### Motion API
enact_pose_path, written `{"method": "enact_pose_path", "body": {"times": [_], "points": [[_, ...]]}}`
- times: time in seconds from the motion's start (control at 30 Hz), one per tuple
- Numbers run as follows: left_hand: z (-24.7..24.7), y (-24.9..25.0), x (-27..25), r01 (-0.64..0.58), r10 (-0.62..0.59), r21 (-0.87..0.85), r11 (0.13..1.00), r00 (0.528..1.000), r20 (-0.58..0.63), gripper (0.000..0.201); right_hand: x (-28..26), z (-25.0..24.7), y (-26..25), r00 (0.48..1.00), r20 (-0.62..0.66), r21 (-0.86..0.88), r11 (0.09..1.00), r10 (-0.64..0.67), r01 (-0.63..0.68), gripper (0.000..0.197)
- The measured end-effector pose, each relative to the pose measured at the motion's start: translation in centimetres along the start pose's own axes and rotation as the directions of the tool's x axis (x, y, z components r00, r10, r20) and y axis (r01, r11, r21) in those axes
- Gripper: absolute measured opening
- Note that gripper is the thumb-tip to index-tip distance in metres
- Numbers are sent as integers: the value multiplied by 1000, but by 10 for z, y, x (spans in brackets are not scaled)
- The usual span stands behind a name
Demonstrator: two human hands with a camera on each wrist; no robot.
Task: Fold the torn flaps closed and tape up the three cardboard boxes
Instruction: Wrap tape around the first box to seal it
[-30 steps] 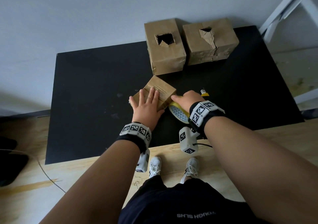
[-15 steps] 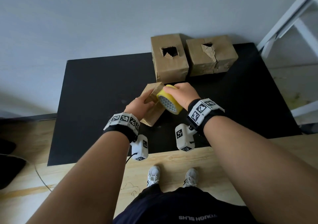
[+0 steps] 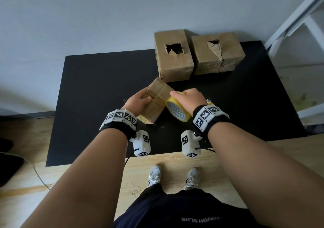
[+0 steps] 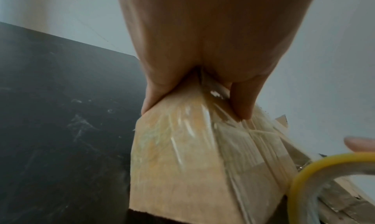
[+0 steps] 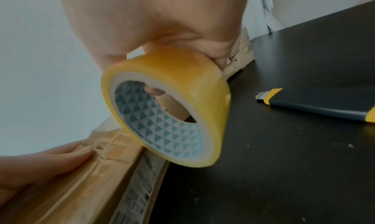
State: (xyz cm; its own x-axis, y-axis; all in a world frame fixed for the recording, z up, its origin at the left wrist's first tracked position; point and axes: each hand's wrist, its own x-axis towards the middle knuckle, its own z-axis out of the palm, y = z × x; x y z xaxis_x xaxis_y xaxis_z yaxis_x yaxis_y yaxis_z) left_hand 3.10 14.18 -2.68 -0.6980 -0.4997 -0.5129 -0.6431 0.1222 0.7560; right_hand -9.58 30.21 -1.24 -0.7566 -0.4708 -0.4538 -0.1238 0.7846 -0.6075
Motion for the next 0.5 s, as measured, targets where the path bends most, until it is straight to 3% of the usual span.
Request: {"method": "enact_pose_path", "body": {"times": [0.13,0.37,0.43,0.5], "points": [[-1,-2,0,14,-13,-73,997,1000,15,43,7,7,6,994,24,-198,975,107,-100,54],[-5,-14,5,63,-67,-221,973,998,-10,42,19,25,-6,991,60,-242,965,116,-98,56],[-6,-13,5,49,-51,-84,995,998,-26,47,22,28,-8,992,63,-242,966,110,-92,56],[-2,-9,6,15,19,265,964,992,-124,55,24,28,-10,992,70,-237,968,108,-89,56]]}}
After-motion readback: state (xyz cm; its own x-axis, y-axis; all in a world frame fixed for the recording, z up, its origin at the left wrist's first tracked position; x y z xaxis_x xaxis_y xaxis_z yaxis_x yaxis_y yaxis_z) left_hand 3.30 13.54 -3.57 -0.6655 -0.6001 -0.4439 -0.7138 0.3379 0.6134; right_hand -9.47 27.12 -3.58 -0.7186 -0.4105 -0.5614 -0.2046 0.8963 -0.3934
